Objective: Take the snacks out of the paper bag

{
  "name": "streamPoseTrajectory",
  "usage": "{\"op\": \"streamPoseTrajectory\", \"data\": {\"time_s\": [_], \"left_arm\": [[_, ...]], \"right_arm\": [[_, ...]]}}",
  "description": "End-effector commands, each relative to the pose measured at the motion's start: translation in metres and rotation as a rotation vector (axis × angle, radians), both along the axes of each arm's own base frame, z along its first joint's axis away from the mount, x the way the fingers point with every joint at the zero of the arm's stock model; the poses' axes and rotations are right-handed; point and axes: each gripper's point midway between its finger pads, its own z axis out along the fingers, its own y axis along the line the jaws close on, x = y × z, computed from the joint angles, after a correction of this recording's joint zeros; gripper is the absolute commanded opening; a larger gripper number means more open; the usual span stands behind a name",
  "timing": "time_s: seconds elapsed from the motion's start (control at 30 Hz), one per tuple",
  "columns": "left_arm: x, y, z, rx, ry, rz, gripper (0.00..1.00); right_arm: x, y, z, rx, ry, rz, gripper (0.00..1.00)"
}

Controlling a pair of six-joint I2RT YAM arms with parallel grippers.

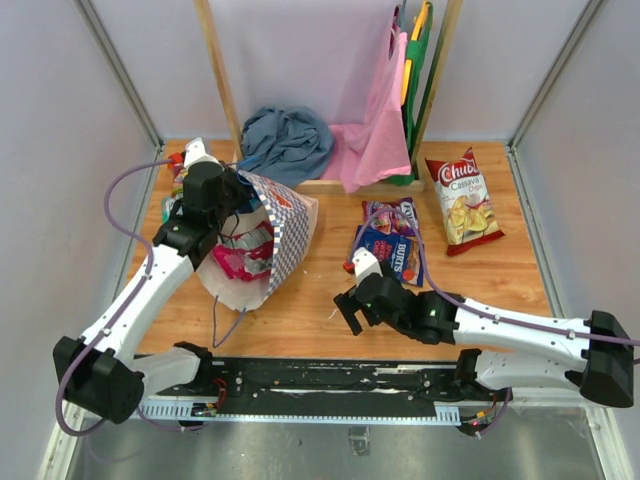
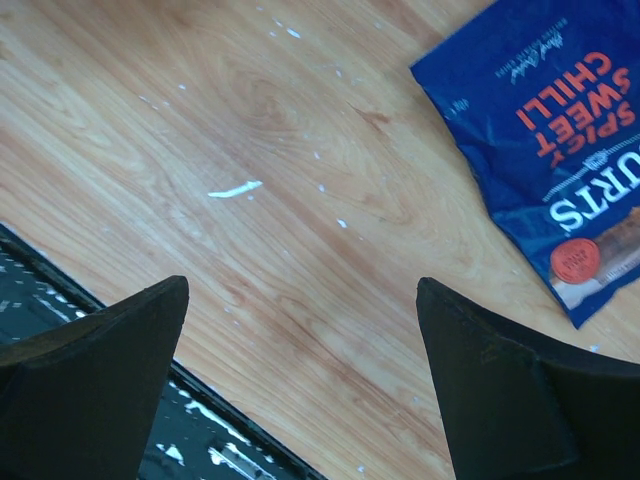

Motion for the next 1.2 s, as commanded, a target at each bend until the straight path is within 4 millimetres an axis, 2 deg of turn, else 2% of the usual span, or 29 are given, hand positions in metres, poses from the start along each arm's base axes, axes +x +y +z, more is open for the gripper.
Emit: {"op": "streamPoseTrajectory", "data": {"time_s": [0.0, 0.2, 0.3, 0.33, 0.43, 0.57, 0.67, 0.83, 0.9, 1.07, 1.17], "left_arm": [[-0.01, -0.016, 0.037, -0.004, -0.093, -0.136, 0.01], [-0.049, -0.006, 0.004, -0.006, -0.047, -0.15, 0.01], [-0.069, -0.004, -0.026, -0.006, 0.009, -0.174, 0.01], [-0.076, -0.002, -0.041, 0.0, 0.041, -0.173, 0.01], [-0.096, 0.005, -0.068, 0.005, 0.085, -0.171, 0.01], [-0.118, 0.014, -0.078, -0.001, 0.072, -0.16, 0.01], [-0.13, 0.017, -0.071, -0.005, 0.038, -0.173, 0.01], [-0.146, 0.018, -0.028, -0.024, -0.076, -0.206, 0.01], [-0.148, 0.018, -0.018, -0.016, -0.076, -0.217, 0.01], [-0.149, 0.013, -0.027, 0.008, 0.011, -0.245, 0.01], [-0.146, 0.021, -0.026, 0.033, 0.01, -0.21, 0.01]], "right_arm": [[0.001, 0.037, 0.033, 0.185, 0.014, 0.032, 0.98], [0.002, 0.101, 0.06, 0.321, 0.05, 0.072, 0.98], [0.003, 0.139, 0.071, 0.379, 0.079, 0.121, 0.99], [0.0, 0.153, 0.074, 0.396, 0.089, 0.154, 0.99], [-0.006, 0.189, 0.084, 0.422, 0.107, 0.233, 0.99], [-0.009, 0.216, 0.089, 0.432, 0.106, 0.267, 0.99], [0.001, 0.221, 0.079, 0.4, 0.092, 0.231, 0.99], [0.027, 0.216, 0.059, 0.319, 0.048, 0.177, 0.99], [0.041, 0.21, 0.052, 0.299, 0.051, 0.155, 0.99], [0.079, 0.19, 0.049, 0.336, 0.082, 0.119, 1.0], [0.101, 0.185, 0.055, 0.365, 0.092, 0.123, 0.98]]}}
